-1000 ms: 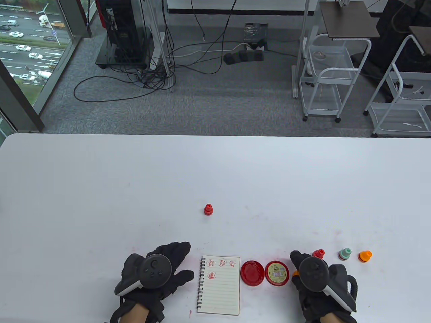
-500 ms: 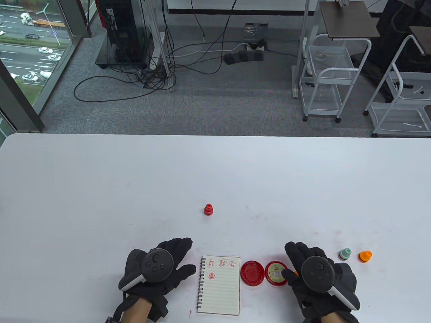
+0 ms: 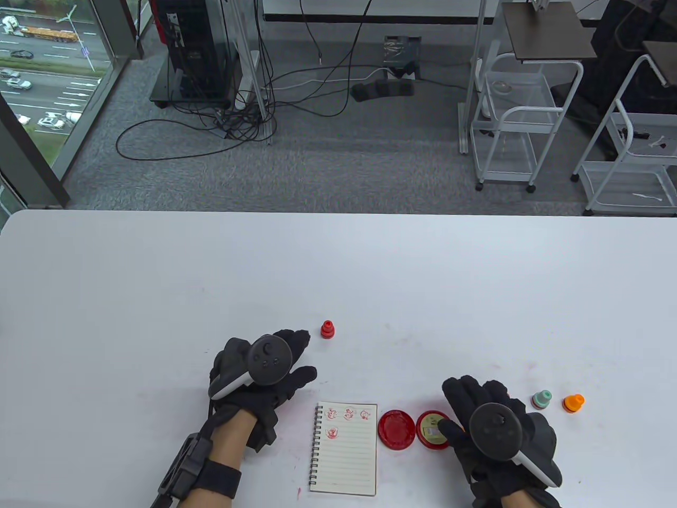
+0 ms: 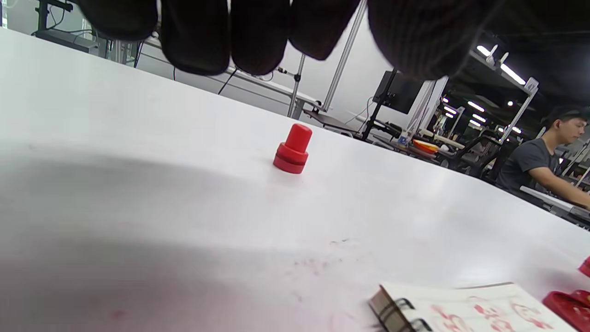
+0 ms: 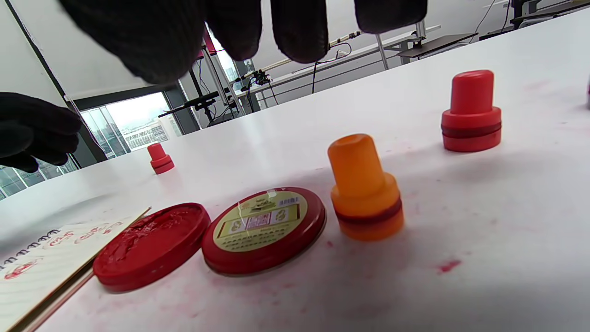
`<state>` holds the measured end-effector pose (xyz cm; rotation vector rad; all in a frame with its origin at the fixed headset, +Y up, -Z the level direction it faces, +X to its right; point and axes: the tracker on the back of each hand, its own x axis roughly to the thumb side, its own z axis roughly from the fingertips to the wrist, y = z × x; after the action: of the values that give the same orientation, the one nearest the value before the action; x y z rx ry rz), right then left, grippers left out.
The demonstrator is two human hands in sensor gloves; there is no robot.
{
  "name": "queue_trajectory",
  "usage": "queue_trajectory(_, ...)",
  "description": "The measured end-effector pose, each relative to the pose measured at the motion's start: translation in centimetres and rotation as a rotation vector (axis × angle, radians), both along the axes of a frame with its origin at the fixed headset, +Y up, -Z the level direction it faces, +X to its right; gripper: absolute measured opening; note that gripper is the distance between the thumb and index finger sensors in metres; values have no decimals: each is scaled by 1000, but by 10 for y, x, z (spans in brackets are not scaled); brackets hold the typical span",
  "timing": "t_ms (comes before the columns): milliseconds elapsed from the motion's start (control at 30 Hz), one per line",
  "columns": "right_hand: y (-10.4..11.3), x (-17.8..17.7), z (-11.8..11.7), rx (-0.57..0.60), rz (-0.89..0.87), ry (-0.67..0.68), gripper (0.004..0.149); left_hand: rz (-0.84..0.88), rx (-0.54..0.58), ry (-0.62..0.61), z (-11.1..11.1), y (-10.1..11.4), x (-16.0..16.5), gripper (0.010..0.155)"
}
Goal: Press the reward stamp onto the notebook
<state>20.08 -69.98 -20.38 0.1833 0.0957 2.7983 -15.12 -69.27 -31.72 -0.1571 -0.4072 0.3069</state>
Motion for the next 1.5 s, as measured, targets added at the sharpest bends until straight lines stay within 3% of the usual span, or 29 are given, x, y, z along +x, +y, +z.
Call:
queue_trajectory(433, 0, 3, 0, -7, -27, -16, 61, -164, -61, 33, -60, -19, 36, 82)
queue_trajectory(633, 1, 5, -1, 3, -33, -20, 60, -251, -63, 34, -74, -34, 47, 82)
queue_trajectory(800, 1, 8, 0, 17, -32, -47, 60, -181, -105, 98, -84, -44, 48, 80)
queue_trajectory(967, 2, 10, 0, 21, -45, -56, 59, -235, -102, 87, -90, -48, 53, 78)
queue_trajectory(1200, 2, 9, 1, 18, -34, -51, 59, -193, -82, 126, -93, -53, 51, 64)
queue_trajectory(1333, 2, 9, 3, 21, -41, -43, 59, -88, -34, 110, -85, -40, 39, 64)
queue_trajectory(1500, 2, 3, 3, 36, -40, -9, 59, 22, 47, 93, -60, -14, 23, 66)
